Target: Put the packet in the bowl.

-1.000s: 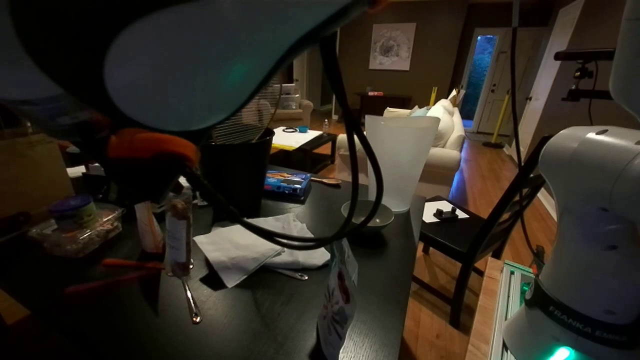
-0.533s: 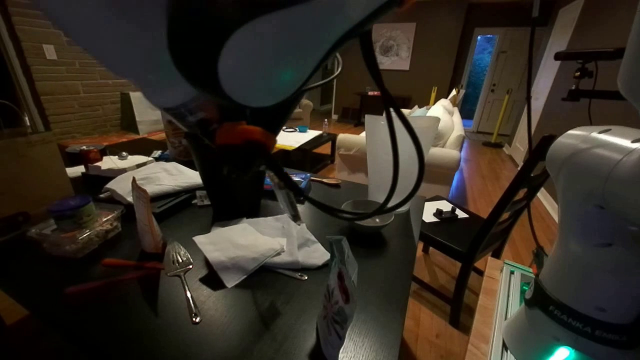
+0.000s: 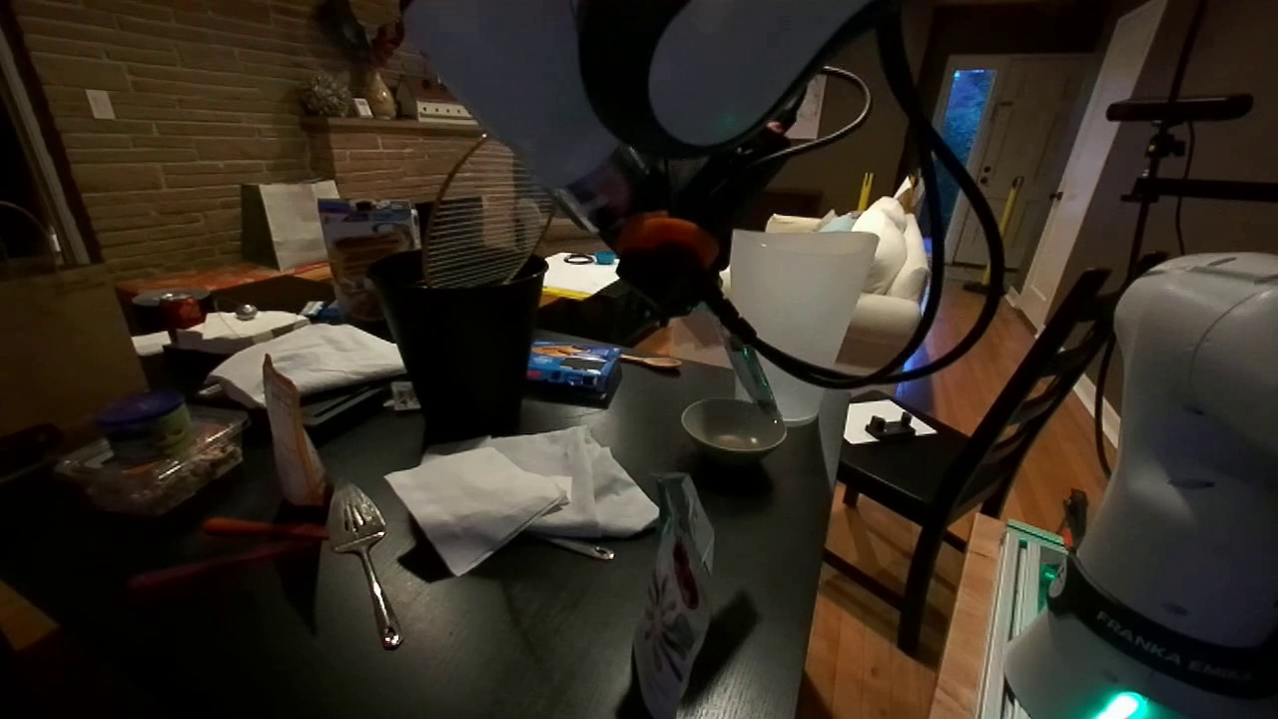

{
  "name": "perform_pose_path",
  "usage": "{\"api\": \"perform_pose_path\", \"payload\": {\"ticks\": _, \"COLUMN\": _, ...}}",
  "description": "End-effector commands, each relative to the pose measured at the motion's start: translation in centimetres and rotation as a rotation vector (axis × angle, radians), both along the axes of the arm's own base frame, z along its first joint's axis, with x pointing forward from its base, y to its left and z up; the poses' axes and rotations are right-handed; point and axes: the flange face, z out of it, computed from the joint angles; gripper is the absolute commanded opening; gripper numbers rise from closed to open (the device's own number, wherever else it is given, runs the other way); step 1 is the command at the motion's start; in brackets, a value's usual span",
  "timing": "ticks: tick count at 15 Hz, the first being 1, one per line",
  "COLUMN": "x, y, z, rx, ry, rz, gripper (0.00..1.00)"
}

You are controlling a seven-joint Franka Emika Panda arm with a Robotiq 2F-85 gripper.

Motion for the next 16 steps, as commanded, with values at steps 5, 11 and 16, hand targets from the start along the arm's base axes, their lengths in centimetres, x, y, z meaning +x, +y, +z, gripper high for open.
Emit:
{"api": "perform_pose_path", "payload": {"ticks": 5, "x": -0.4, "y": -2.7, "z": -0.4, "rx": 0.007, "ry": -0.037, "rz": 0.065, "gripper": 0.0}}
{"api": "perform_pose_path", "payload": {"ticks": 11, "x": 0.8, "y": -13.8, "z": -2.7, "rx": 0.261, "ry": -0.097, "rz": -0.034, "gripper": 0.0}}
{"api": "perform_pose_path", "payload": {"ticks": 16, "x": 2.2, "y": -22.2, "z": -3.4, "rx": 0.358, "ry": -0.079, "rz": -0.136, "gripper": 0.0}}
